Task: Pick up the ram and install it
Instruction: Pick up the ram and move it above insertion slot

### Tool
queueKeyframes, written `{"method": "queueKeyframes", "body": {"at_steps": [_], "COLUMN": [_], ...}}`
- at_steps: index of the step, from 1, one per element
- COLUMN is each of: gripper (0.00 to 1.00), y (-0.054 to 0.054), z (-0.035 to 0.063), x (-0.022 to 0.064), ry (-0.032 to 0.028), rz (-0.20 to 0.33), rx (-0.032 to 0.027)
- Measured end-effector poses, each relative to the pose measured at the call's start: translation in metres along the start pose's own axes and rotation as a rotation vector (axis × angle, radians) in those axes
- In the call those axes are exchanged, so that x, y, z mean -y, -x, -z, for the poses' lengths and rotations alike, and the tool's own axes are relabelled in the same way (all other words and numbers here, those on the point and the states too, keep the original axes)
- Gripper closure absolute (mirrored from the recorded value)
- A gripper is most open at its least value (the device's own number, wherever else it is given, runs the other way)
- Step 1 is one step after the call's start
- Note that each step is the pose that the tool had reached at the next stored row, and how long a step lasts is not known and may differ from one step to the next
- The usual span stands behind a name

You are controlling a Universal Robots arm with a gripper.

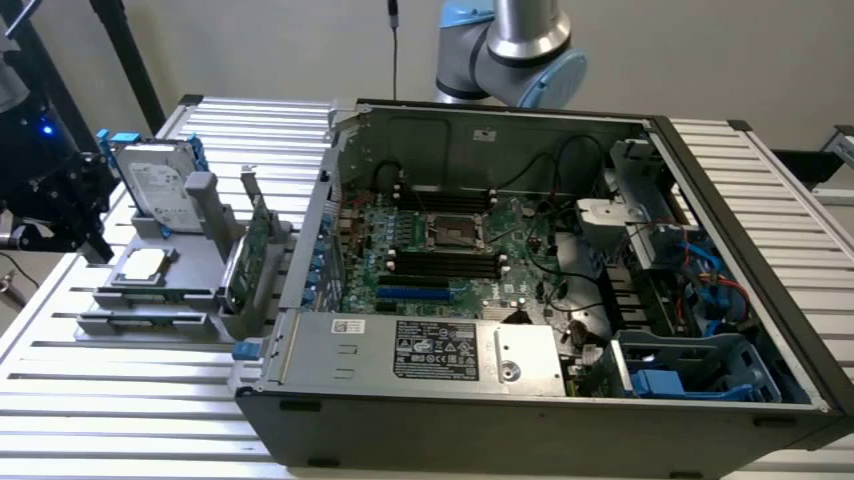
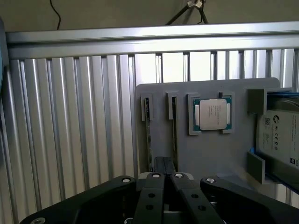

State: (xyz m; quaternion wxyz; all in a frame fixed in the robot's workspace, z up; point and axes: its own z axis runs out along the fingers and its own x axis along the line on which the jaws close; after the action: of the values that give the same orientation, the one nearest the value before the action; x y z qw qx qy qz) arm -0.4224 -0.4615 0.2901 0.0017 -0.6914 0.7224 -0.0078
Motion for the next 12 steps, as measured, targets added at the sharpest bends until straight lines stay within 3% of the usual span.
{"method": "queueKeyframes", "body": {"at_steps": [6, 12], "gripper": [0.89, 0.89], "y": [-0.0047, -0.0058], "z": [-0.0017, -0.0022], "x": [-0.0076, -0.0084], "ry": [0.0001, 0.0001], "rz": [0.003, 0.003], "rx": [-0.0001, 0.0]}}
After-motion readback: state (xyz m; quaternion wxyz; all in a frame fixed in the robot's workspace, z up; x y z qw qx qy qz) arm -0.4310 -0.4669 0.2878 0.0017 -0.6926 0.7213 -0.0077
